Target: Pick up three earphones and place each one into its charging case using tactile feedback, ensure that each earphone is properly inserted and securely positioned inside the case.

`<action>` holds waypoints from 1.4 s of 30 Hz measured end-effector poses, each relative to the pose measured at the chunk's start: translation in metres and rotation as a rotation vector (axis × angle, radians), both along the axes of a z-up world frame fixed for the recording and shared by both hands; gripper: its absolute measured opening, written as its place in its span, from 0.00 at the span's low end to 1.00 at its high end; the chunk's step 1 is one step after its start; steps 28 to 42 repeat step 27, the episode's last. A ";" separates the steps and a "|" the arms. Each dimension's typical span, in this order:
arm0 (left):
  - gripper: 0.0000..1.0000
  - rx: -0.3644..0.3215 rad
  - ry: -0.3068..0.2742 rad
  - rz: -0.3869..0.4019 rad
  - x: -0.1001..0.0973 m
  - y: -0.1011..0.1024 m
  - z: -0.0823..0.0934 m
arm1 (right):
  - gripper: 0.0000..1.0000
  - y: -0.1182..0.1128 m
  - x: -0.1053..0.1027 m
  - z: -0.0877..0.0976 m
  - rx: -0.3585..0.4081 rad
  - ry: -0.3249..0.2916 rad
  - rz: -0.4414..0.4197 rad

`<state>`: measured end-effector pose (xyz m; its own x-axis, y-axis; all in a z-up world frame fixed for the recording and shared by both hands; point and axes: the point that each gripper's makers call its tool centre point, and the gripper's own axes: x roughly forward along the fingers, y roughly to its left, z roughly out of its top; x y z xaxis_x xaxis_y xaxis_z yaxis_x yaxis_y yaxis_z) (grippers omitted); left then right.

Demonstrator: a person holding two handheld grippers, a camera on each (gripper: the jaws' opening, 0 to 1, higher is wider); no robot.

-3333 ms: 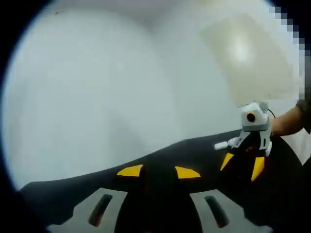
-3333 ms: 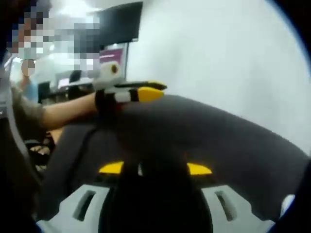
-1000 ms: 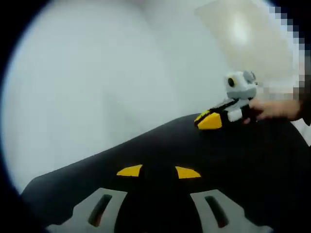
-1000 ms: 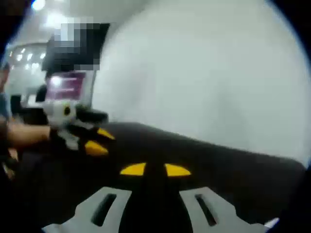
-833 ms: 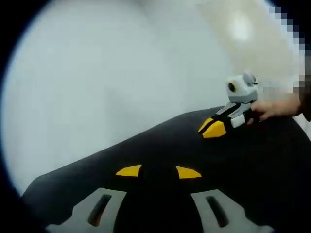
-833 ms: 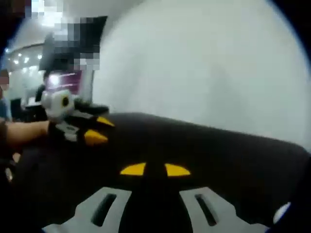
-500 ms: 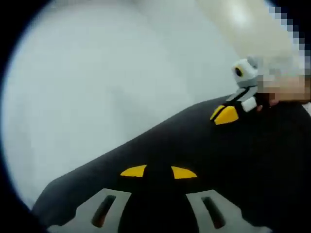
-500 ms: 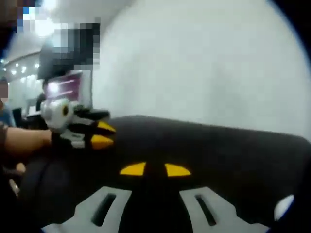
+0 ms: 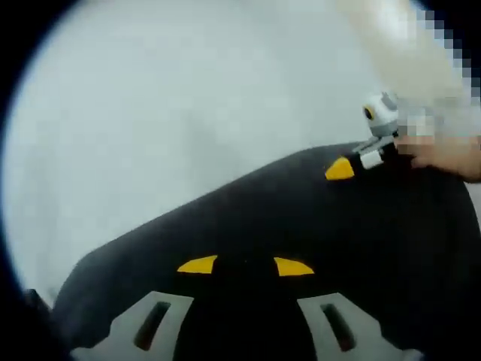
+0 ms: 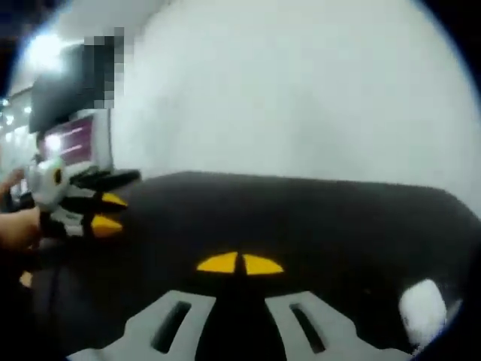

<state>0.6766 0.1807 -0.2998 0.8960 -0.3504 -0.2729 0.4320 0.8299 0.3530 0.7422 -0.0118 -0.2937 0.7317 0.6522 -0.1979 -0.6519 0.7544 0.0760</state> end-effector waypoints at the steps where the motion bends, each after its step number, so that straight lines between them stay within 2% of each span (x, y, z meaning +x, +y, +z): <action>1: 0.26 0.031 0.021 0.018 -0.003 0.005 -0.006 | 0.04 0.009 -0.005 0.000 0.031 0.018 0.041; 3: 0.29 0.007 0.122 0.155 -0.010 0.027 -0.020 | 0.04 0.027 -0.018 0.001 0.071 0.053 0.131; 4: 0.29 -0.107 0.103 0.154 -0.013 0.026 -0.012 | 0.04 0.038 -0.027 0.004 0.073 0.039 0.213; 5: 0.27 -0.156 0.117 0.158 -0.020 0.031 -0.010 | 0.04 0.041 -0.028 0.008 0.085 0.026 0.216; 6: 0.21 -0.144 0.061 0.165 -0.025 0.038 -0.002 | 0.04 0.039 -0.024 0.013 0.069 -0.025 0.192; 8: 0.01 -0.141 -0.064 0.154 -0.031 0.044 0.016 | 0.04 0.035 -0.023 0.021 0.009 -0.128 0.161; 9: 0.02 -0.155 -0.104 0.147 -0.036 0.045 0.020 | 0.04 0.036 -0.024 0.024 0.028 -0.132 0.162; 10: 0.01 -0.167 -0.116 0.142 -0.039 0.046 0.019 | 0.04 0.037 -0.025 0.024 0.032 -0.127 0.166; 11: 0.00 -0.196 -0.114 0.147 -0.040 0.049 0.013 | 0.04 0.039 -0.024 0.025 0.026 -0.141 0.160; 12: 0.02 -0.209 -0.068 0.156 -0.041 0.053 -0.001 | 0.04 0.038 -0.020 0.026 0.007 -0.177 0.148; 13: 0.04 -0.183 -0.013 0.173 -0.042 0.056 -0.008 | 0.05 0.041 -0.020 0.022 -0.006 -0.180 0.153; 14: 0.04 -0.238 -0.049 0.182 -0.040 0.056 0.002 | 0.08 0.041 -0.019 0.012 -0.043 -0.146 0.151; 15: 0.01 -0.239 -0.119 0.150 -0.039 0.051 0.015 | 0.11 0.044 -0.019 0.002 -0.057 -0.088 0.150; 16: 0.00 -0.213 -0.156 0.144 -0.039 0.050 0.019 | 0.12 0.043 -0.017 -0.010 -0.094 -0.021 0.140; 17: 0.00 -0.184 -0.152 0.150 -0.042 0.051 0.016 | 0.12 0.047 -0.019 -0.018 -0.091 0.042 0.144; 18: 0.00 -0.154 -0.153 0.153 -0.043 0.051 0.015 | 0.12 0.054 -0.020 -0.023 -0.093 0.050 0.180; 19: 0.00 -0.148 -0.157 0.163 -0.042 0.051 0.015 | 0.12 0.057 -0.018 -0.026 -0.076 0.081 0.172; 20: 0.00 -0.132 -0.167 0.188 -0.040 0.054 0.016 | 0.12 0.060 -0.017 -0.034 -0.097 0.116 0.181; 21: 0.00 -0.124 -0.169 0.231 -0.037 0.059 0.016 | 0.12 0.068 -0.013 -0.026 -0.064 0.063 0.181; 23: 0.00 -0.130 -0.147 0.234 -0.034 0.057 0.013 | 0.12 0.074 -0.009 -0.029 -0.041 0.139 0.147; 24: 0.00 -0.130 -0.145 0.229 -0.035 0.056 0.012 | 0.12 0.076 -0.009 -0.027 -0.023 0.149 0.126; 25: 0.00 -0.131 -0.145 0.224 -0.037 0.055 0.012 | 0.14 0.080 -0.005 -0.023 0.032 0.176 0.084; 27: 0.00 -0.157 -0.169 0.219 -0.038 0.055 0.017 | 0.26 0.087 -0.006 -0.018 0.127 0.237 0.046; 42: 0.00 -0.157 -0.169 0.219 -0.038 0.055 0.017 | 0.26 0.087 -0.006 -0.018 0.127 0.237 0.046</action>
